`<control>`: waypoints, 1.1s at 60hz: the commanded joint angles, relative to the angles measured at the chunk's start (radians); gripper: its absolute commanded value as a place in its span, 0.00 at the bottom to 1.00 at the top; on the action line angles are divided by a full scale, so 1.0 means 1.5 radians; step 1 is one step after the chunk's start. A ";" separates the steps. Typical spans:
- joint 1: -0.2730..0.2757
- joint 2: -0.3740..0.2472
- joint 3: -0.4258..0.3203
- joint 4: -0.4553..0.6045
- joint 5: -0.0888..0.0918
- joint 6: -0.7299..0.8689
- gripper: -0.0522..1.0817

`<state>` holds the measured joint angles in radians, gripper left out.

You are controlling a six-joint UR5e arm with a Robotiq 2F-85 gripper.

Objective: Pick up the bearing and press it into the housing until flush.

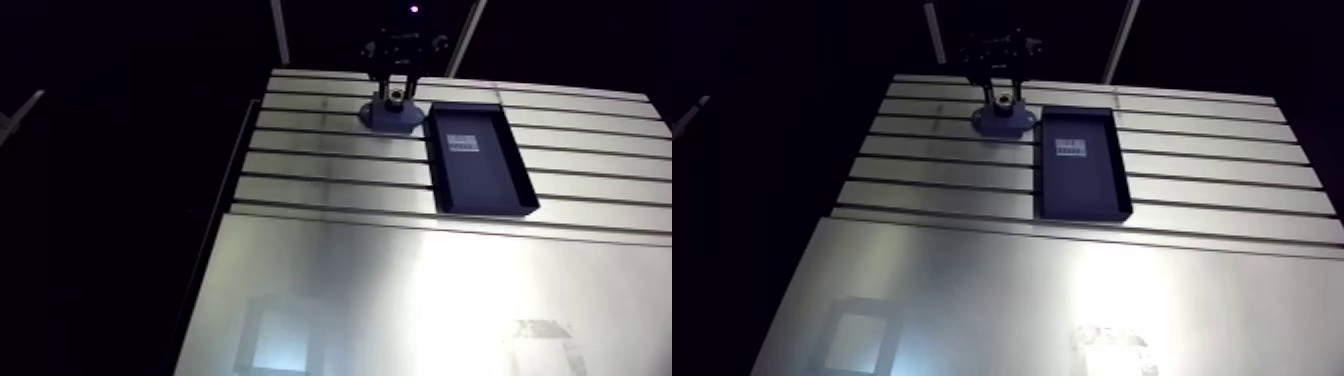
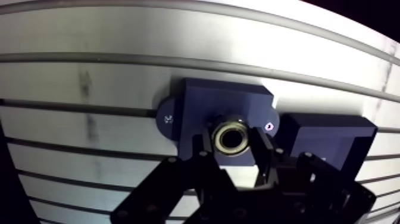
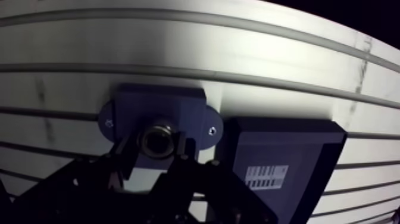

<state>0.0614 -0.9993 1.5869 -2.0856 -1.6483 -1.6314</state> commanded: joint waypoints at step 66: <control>0.000 0.005 0.008 -0.002 0.000 0.000 0.75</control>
<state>0.0618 -0.9916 1.5976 -2.0873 -1.6483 -1.6314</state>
